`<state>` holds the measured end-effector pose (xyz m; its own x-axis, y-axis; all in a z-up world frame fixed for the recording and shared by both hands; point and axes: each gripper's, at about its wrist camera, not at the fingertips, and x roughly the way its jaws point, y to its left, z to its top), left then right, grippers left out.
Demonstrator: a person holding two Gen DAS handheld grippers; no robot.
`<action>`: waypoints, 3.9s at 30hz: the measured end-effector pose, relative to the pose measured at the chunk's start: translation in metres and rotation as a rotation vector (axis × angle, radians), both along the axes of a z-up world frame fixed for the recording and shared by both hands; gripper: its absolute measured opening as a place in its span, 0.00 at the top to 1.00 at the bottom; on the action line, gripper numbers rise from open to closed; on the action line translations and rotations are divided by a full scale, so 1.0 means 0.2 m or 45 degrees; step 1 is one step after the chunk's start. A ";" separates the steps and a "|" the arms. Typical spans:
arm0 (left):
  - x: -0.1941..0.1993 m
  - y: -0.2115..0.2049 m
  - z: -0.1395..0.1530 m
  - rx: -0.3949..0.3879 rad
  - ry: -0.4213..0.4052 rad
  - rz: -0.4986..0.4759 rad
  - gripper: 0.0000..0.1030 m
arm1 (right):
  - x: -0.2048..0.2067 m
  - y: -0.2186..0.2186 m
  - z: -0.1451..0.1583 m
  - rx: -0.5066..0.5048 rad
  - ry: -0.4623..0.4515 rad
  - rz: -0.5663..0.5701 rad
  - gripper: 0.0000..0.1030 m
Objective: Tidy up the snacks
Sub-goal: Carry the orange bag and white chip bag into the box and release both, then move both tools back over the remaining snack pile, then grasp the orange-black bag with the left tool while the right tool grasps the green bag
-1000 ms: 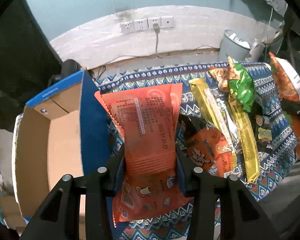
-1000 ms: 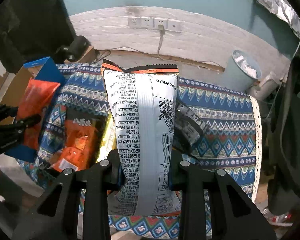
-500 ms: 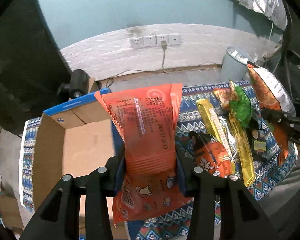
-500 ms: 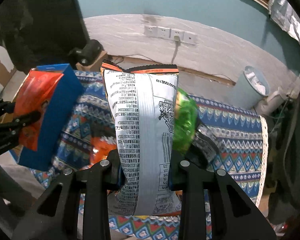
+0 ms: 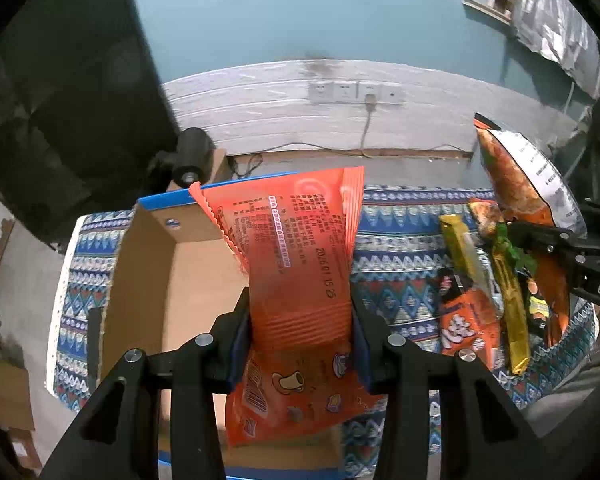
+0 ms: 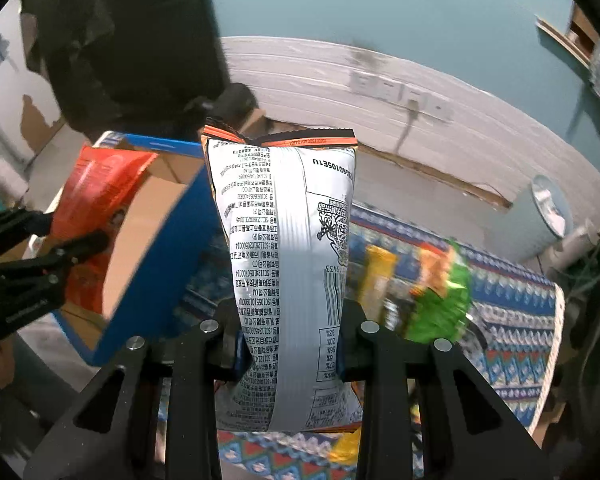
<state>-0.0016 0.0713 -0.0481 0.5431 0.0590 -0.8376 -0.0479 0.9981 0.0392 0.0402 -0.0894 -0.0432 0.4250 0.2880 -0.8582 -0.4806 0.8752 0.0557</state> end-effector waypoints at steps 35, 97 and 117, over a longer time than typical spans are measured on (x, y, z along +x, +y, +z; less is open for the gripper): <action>-0.11 0.63 -0.24 -0.062 0.126 0.304 0.45 | 0.01 1.04 -0.20 -0.034 0.186 0.325 0.53; 0.30 -0.45 -0.33 -0.128 0.324 -0.095 0.22 | 0.24 -0.61 -0.28 -0.101 0.202 -0.258 0.24; 0.55 -0.49 -0.54 -0.252 0.420 -0.031 0.20 | 0.55 -0.77 -0.64 -0.017 0.368 -0.423 0.24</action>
<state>0.1075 -0.0264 -0.1561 0.2419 -0.1310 -0.9614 -0.0413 0.9886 -0.1451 0.1500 -0.2425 -0.1714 0.2344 0.1641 -0.9582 -0.1395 0.9811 0.1339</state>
